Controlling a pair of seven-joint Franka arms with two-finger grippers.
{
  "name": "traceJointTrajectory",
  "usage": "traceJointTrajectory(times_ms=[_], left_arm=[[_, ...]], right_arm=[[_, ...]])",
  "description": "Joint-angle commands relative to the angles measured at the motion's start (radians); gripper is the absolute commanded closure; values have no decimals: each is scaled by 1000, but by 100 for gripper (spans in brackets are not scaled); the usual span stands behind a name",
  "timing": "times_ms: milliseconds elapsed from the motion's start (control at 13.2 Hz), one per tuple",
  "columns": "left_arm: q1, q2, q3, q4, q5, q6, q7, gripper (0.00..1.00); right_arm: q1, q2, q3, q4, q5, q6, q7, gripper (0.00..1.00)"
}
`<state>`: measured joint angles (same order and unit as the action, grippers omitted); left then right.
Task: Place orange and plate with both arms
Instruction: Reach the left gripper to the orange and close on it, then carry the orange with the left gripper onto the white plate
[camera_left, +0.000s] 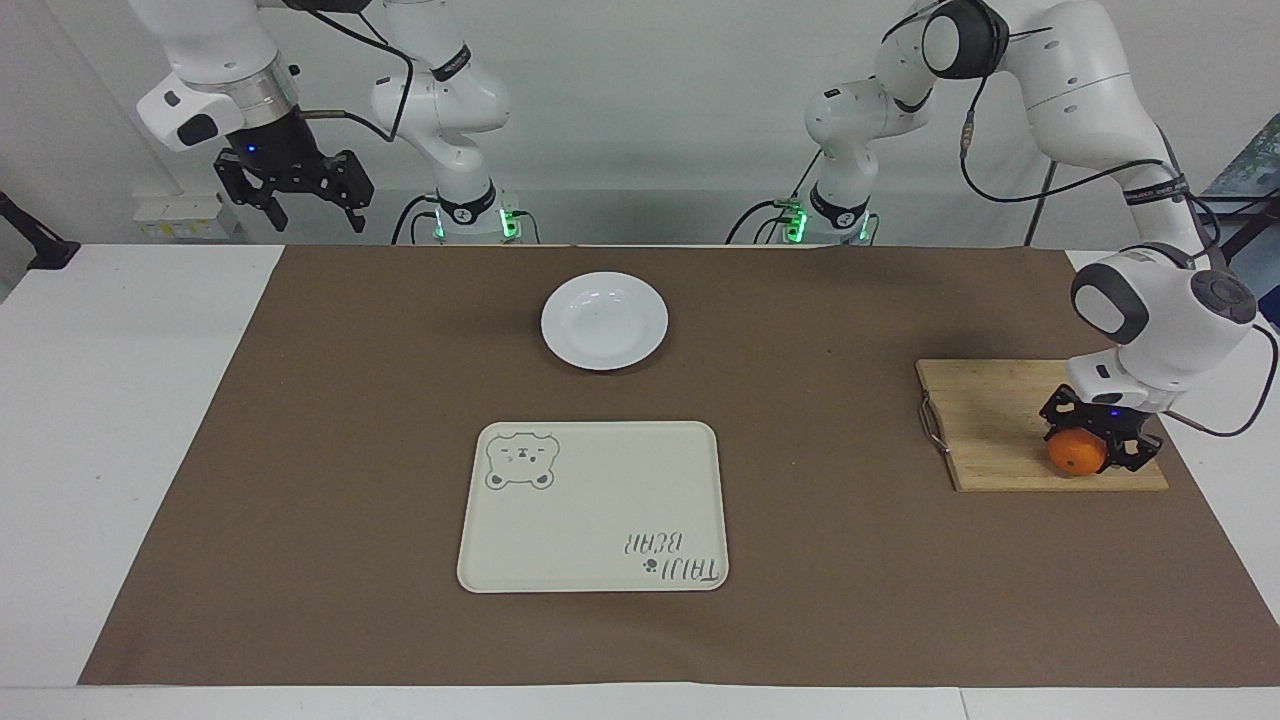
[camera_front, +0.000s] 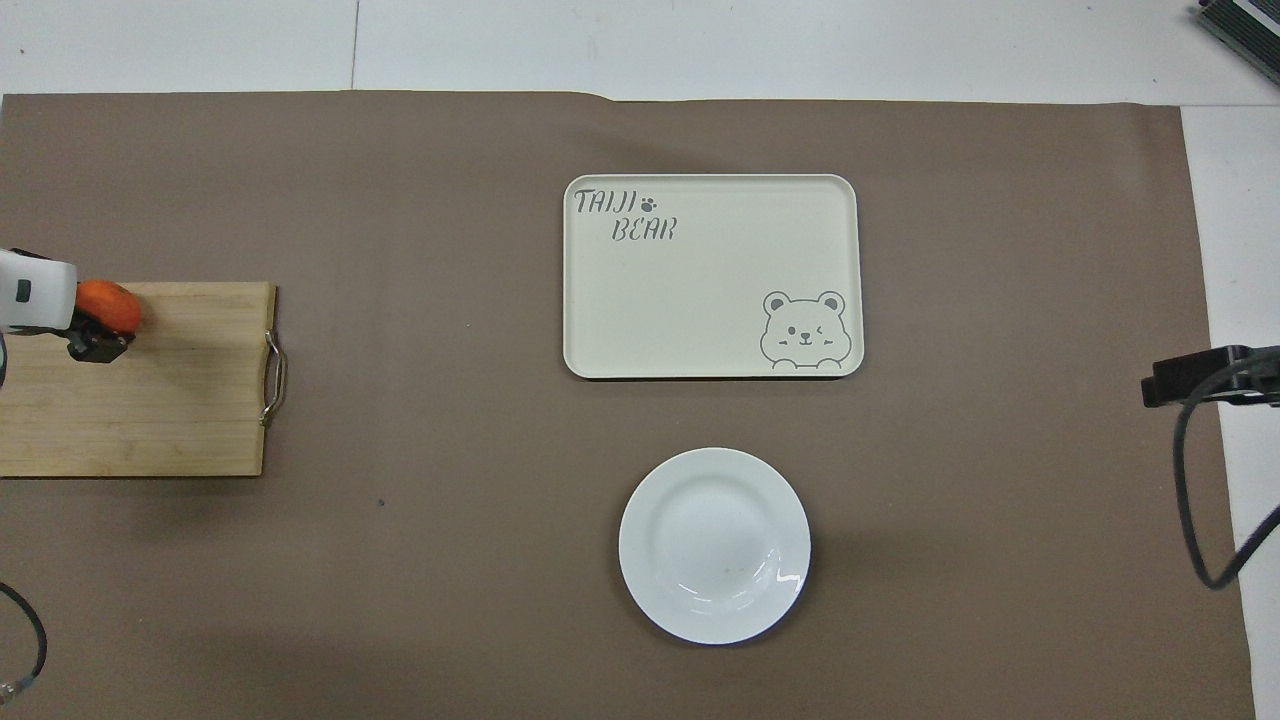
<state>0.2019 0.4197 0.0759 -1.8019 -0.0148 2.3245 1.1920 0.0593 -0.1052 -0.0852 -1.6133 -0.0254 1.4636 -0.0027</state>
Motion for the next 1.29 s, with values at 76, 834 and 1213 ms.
traceJointTrajectory(times_ms=[76, 834, 1213], left_arm=[[-1, -59, -4, -19, 16, -22, -32, 100], [-240, -186, -7, -22, 16, -287, -464, 100], [-476, -216, -10, -73, 15, -278, -819, 100]], right_arm=[[-10, -25, 4, -30, 4, 9, -25, 0], [-10, -25, 4, -30, 4, 9, -25, 0], [-10, -25, 4, -30, 4, 9, -25, 0]])
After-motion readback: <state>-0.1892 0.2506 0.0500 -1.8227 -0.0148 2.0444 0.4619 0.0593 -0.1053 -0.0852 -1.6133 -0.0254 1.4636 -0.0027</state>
